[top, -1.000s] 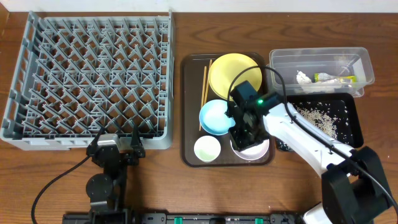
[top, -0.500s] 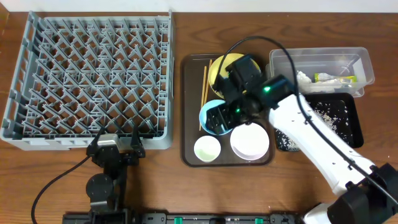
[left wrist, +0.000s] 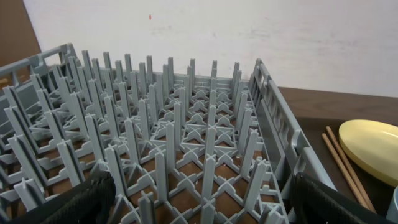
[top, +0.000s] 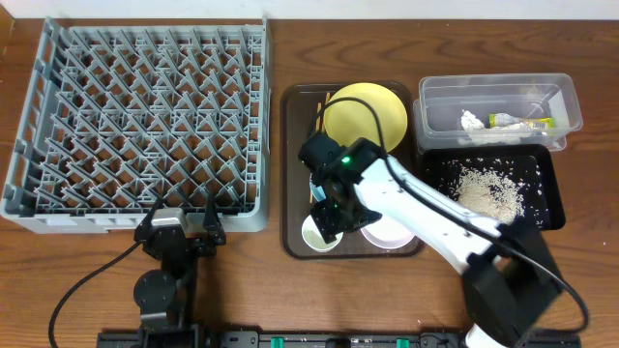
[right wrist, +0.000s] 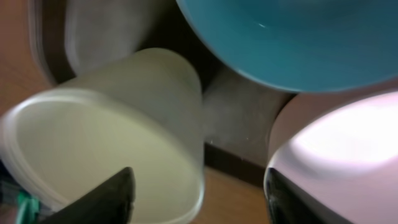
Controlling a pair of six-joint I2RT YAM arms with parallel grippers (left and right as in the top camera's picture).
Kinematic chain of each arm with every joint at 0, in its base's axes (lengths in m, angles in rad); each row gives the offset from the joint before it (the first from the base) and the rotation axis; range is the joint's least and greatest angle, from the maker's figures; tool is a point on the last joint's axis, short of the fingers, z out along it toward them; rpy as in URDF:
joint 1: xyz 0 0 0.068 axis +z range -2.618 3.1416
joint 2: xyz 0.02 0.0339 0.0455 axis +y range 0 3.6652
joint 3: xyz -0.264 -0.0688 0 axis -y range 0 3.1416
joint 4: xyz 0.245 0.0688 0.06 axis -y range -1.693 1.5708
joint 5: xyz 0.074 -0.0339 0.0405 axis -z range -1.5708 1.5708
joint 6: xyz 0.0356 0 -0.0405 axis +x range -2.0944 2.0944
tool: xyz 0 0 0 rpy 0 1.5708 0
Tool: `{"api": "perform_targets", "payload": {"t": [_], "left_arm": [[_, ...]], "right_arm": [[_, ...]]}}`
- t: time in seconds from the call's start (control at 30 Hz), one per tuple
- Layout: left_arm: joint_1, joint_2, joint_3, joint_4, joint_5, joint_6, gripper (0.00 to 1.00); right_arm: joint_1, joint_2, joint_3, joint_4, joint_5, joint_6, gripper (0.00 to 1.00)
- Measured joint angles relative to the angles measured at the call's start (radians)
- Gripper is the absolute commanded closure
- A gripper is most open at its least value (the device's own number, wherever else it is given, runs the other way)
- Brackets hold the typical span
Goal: Sort waste into correct bins and load items into the dishwasher
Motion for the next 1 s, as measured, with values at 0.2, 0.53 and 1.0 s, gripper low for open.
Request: {"api": "perform_targets", "payload": {"t": [0.2,0.53,1.0], "left_arm": [[0.000,0.000,0.000,0.000,0.000,0.000,0.09],[0.000,0.000,0.000,0.000,0.000,0.000,0.09],[0.000,0.000,0.000,0.000,0.000,0.000,0.09]], "right_arm": [[0.014,0.084,-0.004,0.014,0.010,0.016,0.79],[0.013,0.090,-0.004,0.010,0.026,0.018,0.99],[-0.260,-0.313,0.175,0.109,-0.014,-0.051,0.99]]}}
